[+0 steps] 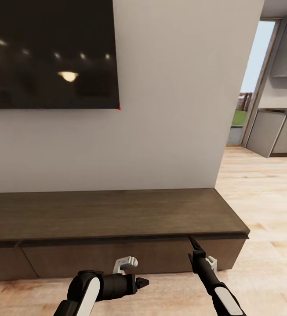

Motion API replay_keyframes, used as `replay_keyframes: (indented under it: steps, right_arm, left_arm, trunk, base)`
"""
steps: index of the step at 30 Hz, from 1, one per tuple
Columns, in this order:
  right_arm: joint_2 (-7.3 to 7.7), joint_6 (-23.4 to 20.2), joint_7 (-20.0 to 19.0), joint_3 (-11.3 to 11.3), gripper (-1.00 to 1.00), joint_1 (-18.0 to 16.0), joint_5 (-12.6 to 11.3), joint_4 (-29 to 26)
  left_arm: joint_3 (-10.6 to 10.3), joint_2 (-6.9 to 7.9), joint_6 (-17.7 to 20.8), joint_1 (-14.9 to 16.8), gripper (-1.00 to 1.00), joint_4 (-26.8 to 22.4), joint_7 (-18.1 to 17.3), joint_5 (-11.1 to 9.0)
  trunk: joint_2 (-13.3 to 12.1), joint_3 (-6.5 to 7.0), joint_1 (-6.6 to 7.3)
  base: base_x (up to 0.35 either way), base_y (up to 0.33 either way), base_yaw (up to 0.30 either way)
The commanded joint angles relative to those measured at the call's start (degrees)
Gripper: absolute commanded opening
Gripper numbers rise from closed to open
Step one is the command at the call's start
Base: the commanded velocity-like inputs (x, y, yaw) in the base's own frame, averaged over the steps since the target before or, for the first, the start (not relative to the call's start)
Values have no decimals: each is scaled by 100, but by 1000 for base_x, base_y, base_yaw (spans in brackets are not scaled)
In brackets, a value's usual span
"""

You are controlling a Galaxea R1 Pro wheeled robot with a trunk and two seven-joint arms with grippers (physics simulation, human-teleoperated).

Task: Place each of the two pumpkins and all three candles from the living room inside a cabinet in the living room (use any cabinet), then make sure every cabinet is closed, and position the cauldron so it is next to a table in the living room.

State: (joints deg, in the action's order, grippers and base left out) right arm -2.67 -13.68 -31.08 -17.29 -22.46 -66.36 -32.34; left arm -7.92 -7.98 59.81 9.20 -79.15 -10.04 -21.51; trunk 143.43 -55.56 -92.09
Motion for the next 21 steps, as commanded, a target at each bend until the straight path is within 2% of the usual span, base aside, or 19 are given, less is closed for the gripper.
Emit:
replay_keyframes:
  steps: [1, 6, 14, 19, 21]
  right_arm:
    - [-5, -56, -12, -29, 100, -4, -46, 3]
    - [-5, -56, -12, -29, 100, -2, -47, 6]
    - [7, -56, -12, -29, 100, -3, -44, 5]
    - [94, -56, -12, -33, 100, -4, -48, 48]
    - [113, -56, -16, -36, 100, -4, -51, 109]
  left_arm:
    - [3, -2, 19, 3, 100, -3, -59, 59]
    - [1, -2, 19, 3, 100, -3, -59, 59]
    - [47, -2, 19, 3, 100, -2, -59, 51]
    - [59, -2, 19, 3, 100, -4, -59, 50]
    - [53, -2, 19, 3, 100, -4, -59, 50]
  trunk:
    - [2, -6, 1]
    - [2, -6, 1]
    - [2, -6, 1]
    - [2, -6, 1]
    - [5, -50, -4]
  base:
    - [131, 1, 0]
    - [169, 1, 0]
    - [16, 0, 0]
    - [0, 0, 0]
    - [0, 0, 0]
